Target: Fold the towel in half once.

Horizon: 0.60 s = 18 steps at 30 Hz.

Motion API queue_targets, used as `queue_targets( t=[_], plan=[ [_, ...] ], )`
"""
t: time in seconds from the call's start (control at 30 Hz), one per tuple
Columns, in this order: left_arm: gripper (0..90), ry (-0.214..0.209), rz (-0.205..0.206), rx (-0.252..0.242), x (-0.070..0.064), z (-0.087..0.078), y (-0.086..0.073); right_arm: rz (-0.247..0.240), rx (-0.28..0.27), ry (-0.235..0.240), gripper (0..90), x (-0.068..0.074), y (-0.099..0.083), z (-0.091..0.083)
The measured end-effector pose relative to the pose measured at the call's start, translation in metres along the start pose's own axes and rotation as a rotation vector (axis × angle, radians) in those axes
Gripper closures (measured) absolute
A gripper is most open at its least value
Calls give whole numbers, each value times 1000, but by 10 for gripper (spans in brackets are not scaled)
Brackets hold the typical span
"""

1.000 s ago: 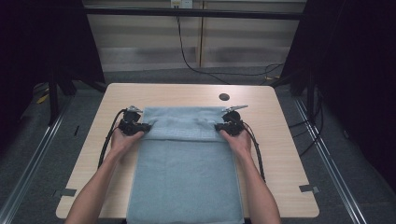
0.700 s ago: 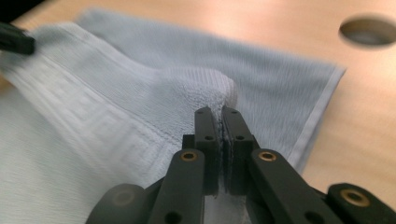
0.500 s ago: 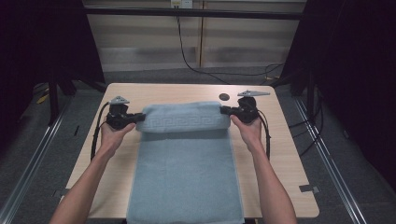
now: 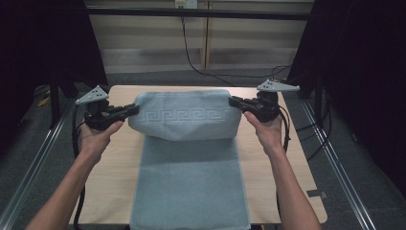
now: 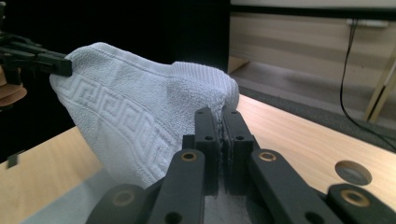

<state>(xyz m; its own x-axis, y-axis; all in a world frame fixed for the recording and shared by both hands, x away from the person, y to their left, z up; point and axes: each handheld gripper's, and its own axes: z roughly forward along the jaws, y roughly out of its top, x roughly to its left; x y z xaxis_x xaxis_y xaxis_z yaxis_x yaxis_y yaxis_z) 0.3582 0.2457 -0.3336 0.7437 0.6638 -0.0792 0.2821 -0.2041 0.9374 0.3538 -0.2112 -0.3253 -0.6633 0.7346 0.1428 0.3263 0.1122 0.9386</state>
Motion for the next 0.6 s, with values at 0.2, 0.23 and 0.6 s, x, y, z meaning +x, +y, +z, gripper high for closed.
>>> queue_targets(
  t=[0.2,0.23,0.6],
  plan=[
    [846,-39,26,-21,-29,-29,-8,-65,-17,36,870,27,1,-38],
    [846,-53,19,-6,-32,-32,-14,-80,-11,32,870,32,-2,-43],
    [836,-136,-49,145,-68,-34,-135,-57,213,81,867,62,-112,-61]
  ],
)
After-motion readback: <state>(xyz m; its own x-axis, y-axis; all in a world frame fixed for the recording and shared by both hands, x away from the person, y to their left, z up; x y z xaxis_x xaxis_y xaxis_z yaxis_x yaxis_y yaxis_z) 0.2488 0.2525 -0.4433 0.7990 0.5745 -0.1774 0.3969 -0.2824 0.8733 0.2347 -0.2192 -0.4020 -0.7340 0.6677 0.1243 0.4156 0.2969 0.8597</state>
